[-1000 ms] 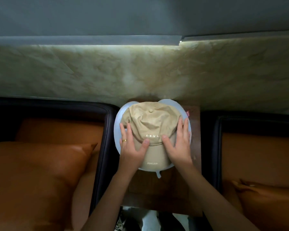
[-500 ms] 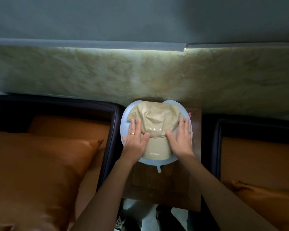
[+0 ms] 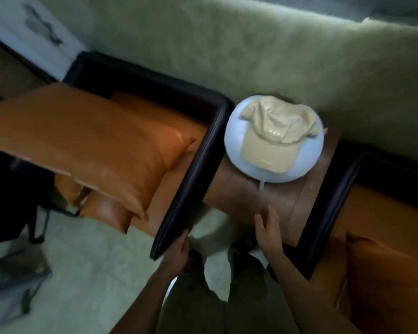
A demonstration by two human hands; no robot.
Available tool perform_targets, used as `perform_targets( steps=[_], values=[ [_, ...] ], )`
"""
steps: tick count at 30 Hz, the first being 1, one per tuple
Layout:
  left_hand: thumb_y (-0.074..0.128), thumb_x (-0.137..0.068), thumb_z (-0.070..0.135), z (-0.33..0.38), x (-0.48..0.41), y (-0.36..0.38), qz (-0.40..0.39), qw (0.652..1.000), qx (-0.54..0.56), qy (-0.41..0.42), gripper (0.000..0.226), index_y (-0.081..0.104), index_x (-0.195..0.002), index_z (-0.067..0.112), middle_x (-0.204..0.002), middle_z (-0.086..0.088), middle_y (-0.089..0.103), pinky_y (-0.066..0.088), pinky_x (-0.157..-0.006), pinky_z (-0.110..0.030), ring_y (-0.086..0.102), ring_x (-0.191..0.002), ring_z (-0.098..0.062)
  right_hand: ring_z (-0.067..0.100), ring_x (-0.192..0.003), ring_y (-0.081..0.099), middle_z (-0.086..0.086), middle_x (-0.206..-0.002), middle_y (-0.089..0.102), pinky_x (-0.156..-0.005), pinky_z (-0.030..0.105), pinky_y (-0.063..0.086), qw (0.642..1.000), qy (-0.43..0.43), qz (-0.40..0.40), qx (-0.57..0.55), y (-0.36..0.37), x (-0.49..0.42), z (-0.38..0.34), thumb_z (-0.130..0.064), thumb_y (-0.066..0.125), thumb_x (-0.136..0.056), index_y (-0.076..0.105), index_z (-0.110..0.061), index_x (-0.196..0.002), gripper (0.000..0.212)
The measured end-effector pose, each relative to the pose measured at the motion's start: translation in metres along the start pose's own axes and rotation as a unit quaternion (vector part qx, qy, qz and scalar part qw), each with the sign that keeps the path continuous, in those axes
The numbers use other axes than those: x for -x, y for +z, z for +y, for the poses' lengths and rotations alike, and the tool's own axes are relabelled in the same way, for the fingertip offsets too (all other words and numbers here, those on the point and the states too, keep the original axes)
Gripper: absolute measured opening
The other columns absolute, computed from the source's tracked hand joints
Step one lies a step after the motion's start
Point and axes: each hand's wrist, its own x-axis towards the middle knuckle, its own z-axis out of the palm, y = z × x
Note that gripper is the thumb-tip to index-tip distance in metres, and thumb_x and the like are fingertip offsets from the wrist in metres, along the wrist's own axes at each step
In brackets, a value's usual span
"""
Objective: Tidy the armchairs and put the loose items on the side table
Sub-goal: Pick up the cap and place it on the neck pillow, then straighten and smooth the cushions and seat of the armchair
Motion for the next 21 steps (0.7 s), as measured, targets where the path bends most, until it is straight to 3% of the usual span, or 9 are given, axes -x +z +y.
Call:
perform_targets(
  steps=[3,5,7,9,12,17,21],
  values=[
    [0.038,-0.107,0.014,-0.040,0.037,-0.002,0.046,0.997,0.037,-0.055,0.045,0.037,-0.152,0.015,-0.145,-0.015,0.051,0.035,-0.098,-0.024,0.049,-0.132,-0.029,0.030,-0.139,0.041,0.011,-0.149,0.044,-0.115,0.054,0.037,0.996,-0.004,-0.056,0.071,0.020,-0.002,0.023,-0.063,0.039,-0.089,0.037,-0.014,-0.149,0.078],
    [0.040,-0.106,0.018,-0.064,0.057,-0.005,0.061,0.993,0.071,-0.077,0.046,0.039,-0.151,0.021,-0.142,-0.012,0.054,0.037,-0.096,-0.025,0.053,-0.128,-0.027,0.030,-0.131,0.050,0.012,-0.140,0.053,-0.111,0.049,0.042,0.986,-0.032,-0.093,0.134,0.033,0.008,0.010,-0.052,0.044,-0.094,0.044,-0.012,-0.144,0.064],
    [0.044,-0.104,0.021,-0.088,0.073,-0.009,0.076,0.986,0.117,-0.092,0.045,0.043,-0.149,0.023,-0.148,-0.007,0.050,0.037,-0.103,-0.027,0.050,-0.132,-0.023,0.032,-0.112,0.061,0.015,-0.122,0.062,-0.092,0.038,0.051,0.966,-0.056,-0.147,0.205,0.049,0.024,-0.009,-0.037,0.046,-0.101,0.050,-0.010,-0.136,0.044],
    [0.046,-0.103,0.021,-0.112,0.085,-0.015,0.088,0.980,0.146,-0.099,0.041,0.050,-0.144,0.022,-0.147,-0.005,0.052,0.038,-0.102,-0.027,0.051,-0.131,-0.021,0.026,-0.096,0.063,0.009,-0.112,0.065,-0.073,0.031,0.047,0.932,-0.068,-0.223,0.279,0.068,0.039,-0.021,-0.031,0.044,-0.105,0.054,-0.016,-0.133,0.033],
    [0.048,-0.102,0.023,-0.147,0.104,-0.026,0.103,0.972,0.183,-0.103,0.038,0.056,-0.139,0.022,-0.139,-0.006,0.059,0.044,-0.099,-0.029,0.058,-0.123,-0.024,0.024,-0.109,0.061,0.003,-0.117,0.062,-0.082,0.027,0.040,0.886,-0.101,-0.293,0.344,0.107,0.063,-0.032,-0.028,0.047,-0.105,0.063,-0.020,-0.123,0.026],
    [0.050,-0.101,0.025,-0.229,0.138,-0.043,0.109,0.961,0.227,-0.111,0.038,0.055,-0.139,0.021,-0.140,-0.006,0.058,0.044,-0.105,-0.032,0.057,-0.125,-0.023,0.021,-0.100,0.063,0.000,-0.105,0.065,-0.083,0.029,0.047,0.833,-0.127,-0.327,0.428,0.196,0.111,-0.040,-0.023,0.051,-0.102,0.067,-0.020,-0.112,0.019],
    [0.047,-0.101,0.021,-0.312,0.159,-0.071,0.101,0.971,0.204,-0.068,0.039,0.056,-0.139,0.020,-0.141,-0.004,0.058,0.039,-0.104,-0.025,0.055,-0.128,-0.020,0.024,-0.095,0.068,0.003,-0.102,0.072,-0.090,0.040,0.054,0.850,-0.149,-0.292,0.412,0.280,0.165,-0.047,-0.022,0.054,-0.100,0.067,-0.023,-0.106,0.014]
  ],
)
